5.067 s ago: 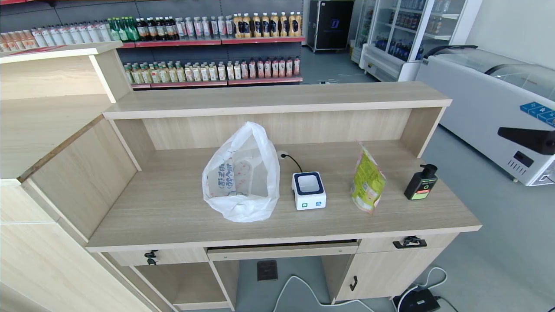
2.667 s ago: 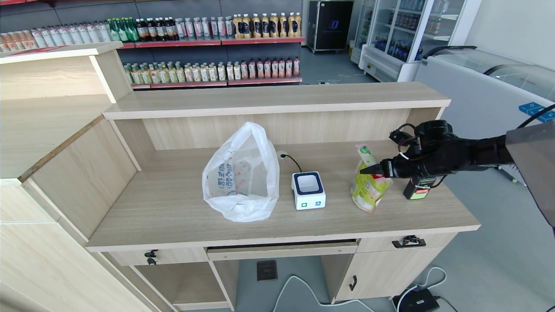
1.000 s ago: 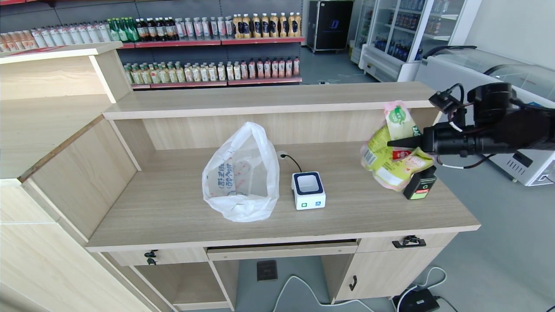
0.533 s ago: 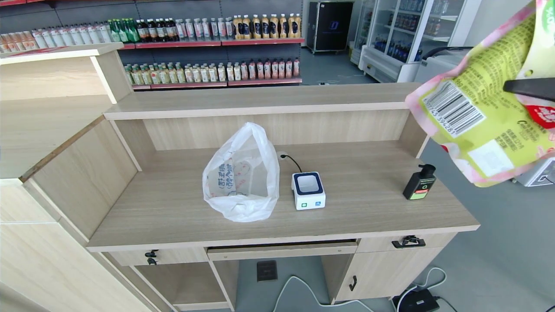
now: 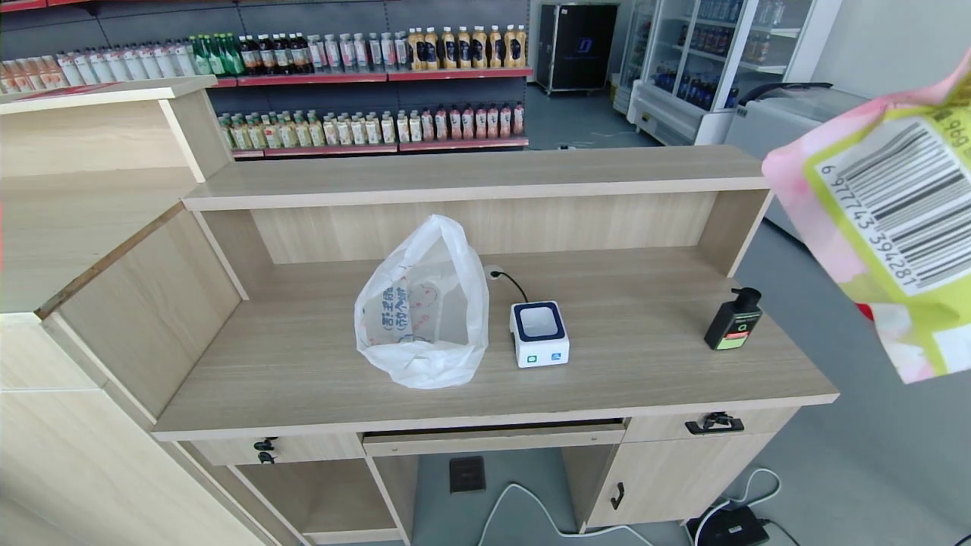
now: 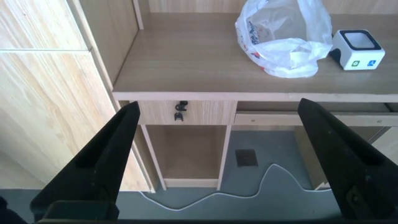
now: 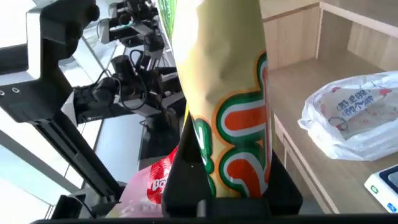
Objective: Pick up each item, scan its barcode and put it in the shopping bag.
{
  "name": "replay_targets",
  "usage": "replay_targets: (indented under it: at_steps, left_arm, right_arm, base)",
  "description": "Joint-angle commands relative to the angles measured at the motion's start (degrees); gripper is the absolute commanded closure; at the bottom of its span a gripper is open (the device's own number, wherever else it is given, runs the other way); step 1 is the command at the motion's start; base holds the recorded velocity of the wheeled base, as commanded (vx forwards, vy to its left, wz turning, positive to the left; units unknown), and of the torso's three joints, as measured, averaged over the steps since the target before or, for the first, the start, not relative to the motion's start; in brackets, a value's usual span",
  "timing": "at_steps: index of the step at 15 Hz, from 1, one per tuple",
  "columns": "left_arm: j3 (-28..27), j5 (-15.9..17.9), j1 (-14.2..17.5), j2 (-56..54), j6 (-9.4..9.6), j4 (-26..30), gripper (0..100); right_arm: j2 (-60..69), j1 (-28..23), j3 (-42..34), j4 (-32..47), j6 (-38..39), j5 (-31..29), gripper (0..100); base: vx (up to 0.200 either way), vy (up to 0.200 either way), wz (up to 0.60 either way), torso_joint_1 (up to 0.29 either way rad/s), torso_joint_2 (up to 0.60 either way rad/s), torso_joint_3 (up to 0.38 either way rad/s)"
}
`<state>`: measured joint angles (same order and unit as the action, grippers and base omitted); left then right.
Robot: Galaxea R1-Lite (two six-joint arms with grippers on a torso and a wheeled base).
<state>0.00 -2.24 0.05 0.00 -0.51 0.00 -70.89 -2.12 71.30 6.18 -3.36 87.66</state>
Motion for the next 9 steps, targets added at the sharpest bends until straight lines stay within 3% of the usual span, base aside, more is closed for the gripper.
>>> replay_targets:
  at_steps: [1,5,9]
  left_arm:
    - [0.0,-0.04,0.04,0.0,-0.02,0.0,0]
    - [0.0,-0.04,0.04,0.0,-0.02,0.0,0]
    - [0.0,-0.04,0.04,0.0,-0.02,0.0,0]
  right_arm:
    - [1.19,0.45,-0.29,0.15,0.11,1.11,100]
    - [1.81,6.96,1.38,0.59,9.78,-1.35,100]
    - [1.1,12.14,3.49,0.85,13.82,-2.23,100]
  base:
    - [0.0,0.0,0.0,0.0,0.0,0.0]
    - [0.0,0.0,0.0,0.0,0.0,0.0]
    - [0.0,0.0,0.0,0.0,0.0,0.0]
